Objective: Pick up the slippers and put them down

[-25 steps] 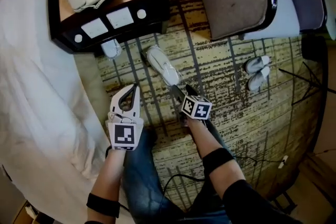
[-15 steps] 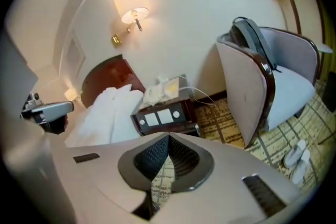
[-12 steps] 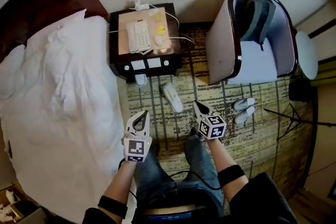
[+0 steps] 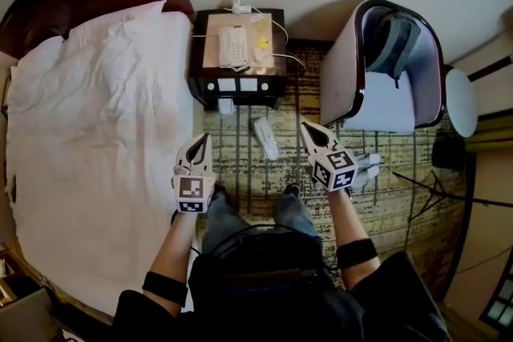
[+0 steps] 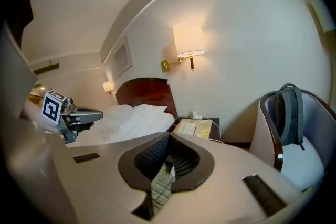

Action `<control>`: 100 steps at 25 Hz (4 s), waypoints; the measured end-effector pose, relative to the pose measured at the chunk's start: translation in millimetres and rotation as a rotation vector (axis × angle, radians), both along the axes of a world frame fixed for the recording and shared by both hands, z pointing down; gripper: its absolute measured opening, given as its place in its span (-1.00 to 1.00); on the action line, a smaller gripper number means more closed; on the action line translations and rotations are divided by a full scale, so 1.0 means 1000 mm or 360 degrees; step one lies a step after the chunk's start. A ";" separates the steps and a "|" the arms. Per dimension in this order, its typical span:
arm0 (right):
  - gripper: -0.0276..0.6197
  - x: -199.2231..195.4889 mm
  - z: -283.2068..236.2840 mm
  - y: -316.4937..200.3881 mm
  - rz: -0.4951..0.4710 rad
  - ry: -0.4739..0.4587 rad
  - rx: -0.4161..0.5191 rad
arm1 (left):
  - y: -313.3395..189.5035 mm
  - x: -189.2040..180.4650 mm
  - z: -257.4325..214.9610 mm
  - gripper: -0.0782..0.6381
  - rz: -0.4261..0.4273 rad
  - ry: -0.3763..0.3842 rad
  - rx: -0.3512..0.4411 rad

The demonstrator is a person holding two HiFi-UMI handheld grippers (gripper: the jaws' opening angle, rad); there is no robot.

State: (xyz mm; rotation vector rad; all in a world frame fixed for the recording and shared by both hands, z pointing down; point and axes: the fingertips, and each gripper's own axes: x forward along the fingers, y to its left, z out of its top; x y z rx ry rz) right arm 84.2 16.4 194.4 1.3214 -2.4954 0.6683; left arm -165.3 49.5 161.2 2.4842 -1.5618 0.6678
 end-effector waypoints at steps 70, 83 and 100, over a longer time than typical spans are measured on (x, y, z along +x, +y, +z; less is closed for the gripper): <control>-0.91 -0.171 0.267 -0.057 -0.0366 0.0087 -0.0025 | -0.084 -0.043 0.379 -0.03 -0.0026 0.0683 -0.0861; -0.91 -0.215 0.486 -0.098 -0.0404 0.0032 -0.0007 | -0.155 -0.074 0.656 0.22 -0.0063 0.0858 -0.1116; -0.91 -0.265 0.617 -0.107 -0.0528 -0.0095 -0.0004 | -0.235 -0.100 0.833 0.32 -0.0083 0.0912 -0.1233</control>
